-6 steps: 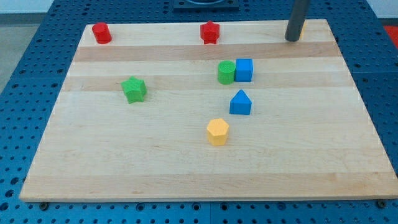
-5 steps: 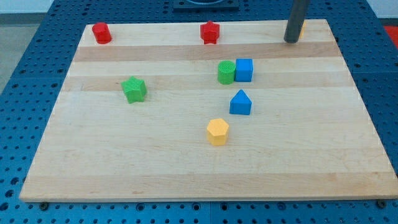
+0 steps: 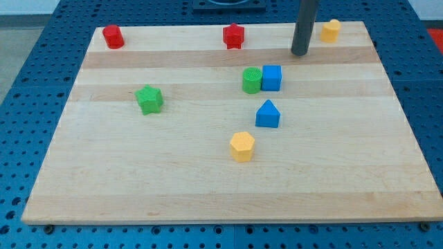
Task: Push green star diagonally below red star
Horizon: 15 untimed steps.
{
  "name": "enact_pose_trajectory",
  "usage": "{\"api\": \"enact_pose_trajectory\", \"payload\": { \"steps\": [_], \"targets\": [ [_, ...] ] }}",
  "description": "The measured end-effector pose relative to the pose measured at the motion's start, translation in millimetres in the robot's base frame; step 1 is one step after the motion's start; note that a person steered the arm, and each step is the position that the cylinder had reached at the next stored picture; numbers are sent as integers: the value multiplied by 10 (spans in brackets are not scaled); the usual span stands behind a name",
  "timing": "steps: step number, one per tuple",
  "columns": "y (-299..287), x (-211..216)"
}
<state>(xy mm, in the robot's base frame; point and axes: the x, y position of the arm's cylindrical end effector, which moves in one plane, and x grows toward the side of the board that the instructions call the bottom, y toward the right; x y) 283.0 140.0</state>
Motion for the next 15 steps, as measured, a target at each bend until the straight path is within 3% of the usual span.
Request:
{"api": "enact_pose_trajectory", "payload": {
  "steps": [3, 9, 15],
  "targets": [
    [-78, 0],
    [-958, 81],
    [-1258, 81]
  ]
}}
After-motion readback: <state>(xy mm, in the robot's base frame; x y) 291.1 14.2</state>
